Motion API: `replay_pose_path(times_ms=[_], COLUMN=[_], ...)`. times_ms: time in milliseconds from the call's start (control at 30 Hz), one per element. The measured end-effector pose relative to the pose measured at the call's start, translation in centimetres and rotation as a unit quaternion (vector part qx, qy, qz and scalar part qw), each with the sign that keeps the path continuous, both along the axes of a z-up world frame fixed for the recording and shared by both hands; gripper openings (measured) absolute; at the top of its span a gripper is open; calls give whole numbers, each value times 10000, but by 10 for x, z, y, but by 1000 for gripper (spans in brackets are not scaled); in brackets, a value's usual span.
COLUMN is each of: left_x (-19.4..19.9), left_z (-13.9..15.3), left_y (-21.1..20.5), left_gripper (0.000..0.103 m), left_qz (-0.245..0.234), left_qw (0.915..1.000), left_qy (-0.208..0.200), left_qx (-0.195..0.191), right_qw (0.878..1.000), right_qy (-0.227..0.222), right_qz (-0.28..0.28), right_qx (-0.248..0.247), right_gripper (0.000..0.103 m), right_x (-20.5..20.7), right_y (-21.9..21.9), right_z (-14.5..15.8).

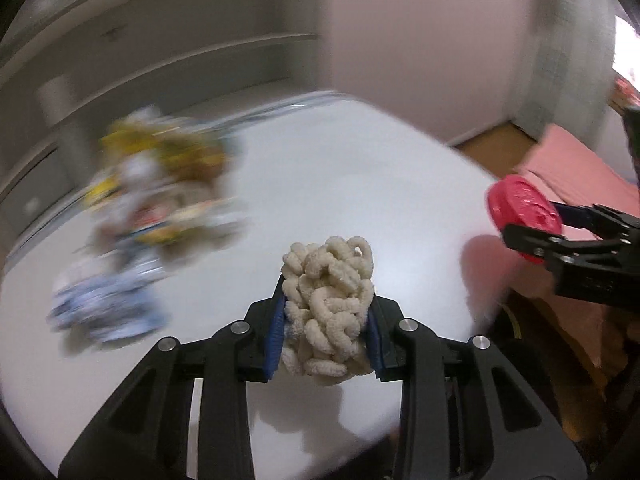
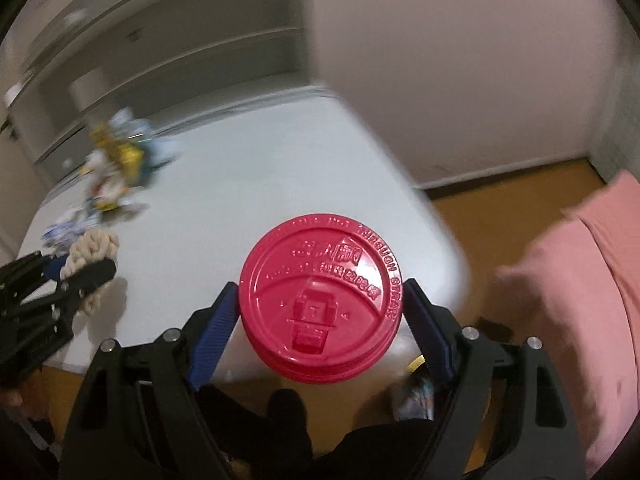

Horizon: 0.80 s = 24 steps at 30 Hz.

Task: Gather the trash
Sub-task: 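Carry snacks and red lid to the bin and release them inside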

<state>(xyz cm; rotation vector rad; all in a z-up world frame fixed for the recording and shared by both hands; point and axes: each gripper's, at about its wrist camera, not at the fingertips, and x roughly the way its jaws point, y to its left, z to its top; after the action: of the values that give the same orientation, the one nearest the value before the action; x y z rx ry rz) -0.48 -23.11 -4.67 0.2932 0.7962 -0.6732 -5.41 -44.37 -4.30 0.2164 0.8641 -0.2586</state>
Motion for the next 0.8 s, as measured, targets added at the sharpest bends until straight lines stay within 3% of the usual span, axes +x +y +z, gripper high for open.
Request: replay_pose_path(times_ms=[200, 367, 667, 800], left_x=[-49, -85, -108, -113], left_z=[-14, -27, -67, -79], left_y=[-100, -166, -236, -252], left_gripper=[33, 33, 33, 33], left_qz=[-1155, -1816, -2344, -2429], left_qw=[9932, 9830, 9703, 9673], left_qy=[144, 272, 468, 518], left_qx=[-13, 56, 369, 511], right_qw=[9945, 9831, 9611, 9531], right_qy=[136, 523, 1354, 1576], right_qz=[-1032, -1700, -2137, -2211], right_qx=[104, 441, 1106, 1338], right_gripper=[79, 79, 79, 79], right_x=[-70, -116, -143, -151], right_y=[-83, -141, -193, -206], right_z=[-19, -69, -186, -220])
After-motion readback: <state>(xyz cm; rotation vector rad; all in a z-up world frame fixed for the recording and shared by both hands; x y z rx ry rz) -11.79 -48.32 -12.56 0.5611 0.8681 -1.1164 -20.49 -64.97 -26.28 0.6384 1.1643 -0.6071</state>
